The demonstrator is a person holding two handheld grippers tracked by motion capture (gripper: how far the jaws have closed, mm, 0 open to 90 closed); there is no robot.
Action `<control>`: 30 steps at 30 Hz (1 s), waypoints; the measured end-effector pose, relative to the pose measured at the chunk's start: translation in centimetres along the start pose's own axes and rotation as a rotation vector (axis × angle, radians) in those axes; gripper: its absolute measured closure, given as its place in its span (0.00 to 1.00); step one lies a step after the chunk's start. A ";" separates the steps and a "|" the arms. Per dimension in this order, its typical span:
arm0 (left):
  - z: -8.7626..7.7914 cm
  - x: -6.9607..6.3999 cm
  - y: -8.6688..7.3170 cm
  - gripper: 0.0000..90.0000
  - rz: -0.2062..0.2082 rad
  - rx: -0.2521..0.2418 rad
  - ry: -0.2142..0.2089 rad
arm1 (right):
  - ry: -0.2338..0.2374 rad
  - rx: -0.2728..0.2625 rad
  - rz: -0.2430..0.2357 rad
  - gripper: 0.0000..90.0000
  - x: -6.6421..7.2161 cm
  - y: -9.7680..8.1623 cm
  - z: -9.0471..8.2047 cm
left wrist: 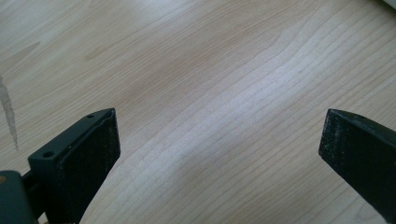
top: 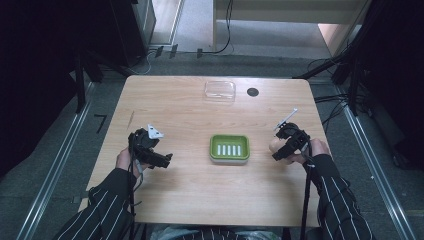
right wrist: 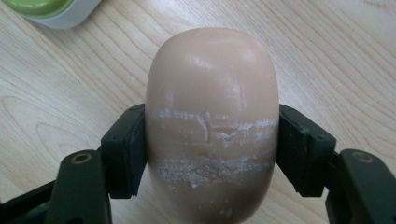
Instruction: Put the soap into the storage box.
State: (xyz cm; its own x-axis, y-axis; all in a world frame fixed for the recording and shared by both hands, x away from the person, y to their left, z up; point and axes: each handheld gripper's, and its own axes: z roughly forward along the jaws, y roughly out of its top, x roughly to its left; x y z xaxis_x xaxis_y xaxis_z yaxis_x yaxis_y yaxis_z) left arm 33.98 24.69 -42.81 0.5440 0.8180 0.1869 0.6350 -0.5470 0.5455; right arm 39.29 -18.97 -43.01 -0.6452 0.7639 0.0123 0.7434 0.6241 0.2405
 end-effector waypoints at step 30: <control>0.1 0.1 0.0 0.00 -0.003 0.005 0.000 | 0.011 -0.055 -0.062 0.38 0.7 2.6 -1.2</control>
State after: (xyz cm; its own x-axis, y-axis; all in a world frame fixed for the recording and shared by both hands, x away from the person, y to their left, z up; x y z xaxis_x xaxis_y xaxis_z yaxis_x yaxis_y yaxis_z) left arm 34.03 24.75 -42.90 0.5420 0.8196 0.1856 0.6393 -0.5455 0.5419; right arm 40.54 -17.06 -41.24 -0.6918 0.7221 0.0062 0.6914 0.6598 0.2941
